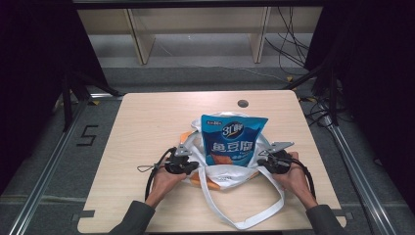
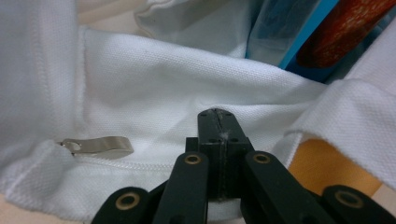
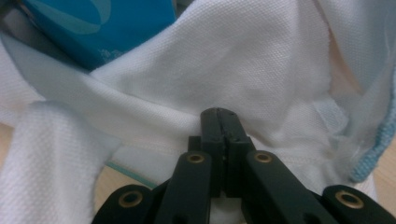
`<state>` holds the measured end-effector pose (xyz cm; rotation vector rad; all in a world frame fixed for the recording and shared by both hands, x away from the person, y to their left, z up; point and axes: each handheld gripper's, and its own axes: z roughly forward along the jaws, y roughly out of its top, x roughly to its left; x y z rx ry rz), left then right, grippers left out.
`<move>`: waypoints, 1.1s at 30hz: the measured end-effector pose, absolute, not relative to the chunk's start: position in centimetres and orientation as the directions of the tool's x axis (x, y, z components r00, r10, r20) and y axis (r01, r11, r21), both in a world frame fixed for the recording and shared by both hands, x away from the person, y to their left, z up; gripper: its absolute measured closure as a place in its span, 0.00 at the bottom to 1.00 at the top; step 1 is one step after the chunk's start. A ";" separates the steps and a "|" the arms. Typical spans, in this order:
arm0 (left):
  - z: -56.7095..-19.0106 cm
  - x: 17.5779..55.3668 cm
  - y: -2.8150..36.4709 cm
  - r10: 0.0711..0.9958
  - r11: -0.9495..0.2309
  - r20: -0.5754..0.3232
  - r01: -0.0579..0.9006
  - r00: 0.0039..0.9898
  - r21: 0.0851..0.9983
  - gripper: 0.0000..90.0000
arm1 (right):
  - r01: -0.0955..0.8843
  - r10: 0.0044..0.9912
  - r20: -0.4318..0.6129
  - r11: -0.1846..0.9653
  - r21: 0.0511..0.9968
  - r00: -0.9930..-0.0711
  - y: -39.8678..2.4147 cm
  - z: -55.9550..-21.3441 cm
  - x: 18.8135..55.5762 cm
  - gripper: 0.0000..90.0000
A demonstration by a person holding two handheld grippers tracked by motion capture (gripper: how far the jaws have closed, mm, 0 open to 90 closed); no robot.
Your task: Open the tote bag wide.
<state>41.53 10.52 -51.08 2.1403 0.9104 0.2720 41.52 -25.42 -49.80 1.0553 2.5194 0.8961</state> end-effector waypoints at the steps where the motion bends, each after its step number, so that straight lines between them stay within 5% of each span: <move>1: -51.1 41.7 10.6 0.689 -0.442 -0.097 0.522 0.719 0.730 0.99 | 0.526 0.717 -0.022 0.531 0.665 -0.696 -25.3 -50.2 41.8 1.00; 33: -51.8 46.2 11.9 0.748 -0.339 -0.133 0.547 0.650 0.765 0.99 | 0.559 0.755 0.007 0.478 0.678 -0.655 -24.6 -50.3 45.4 1.00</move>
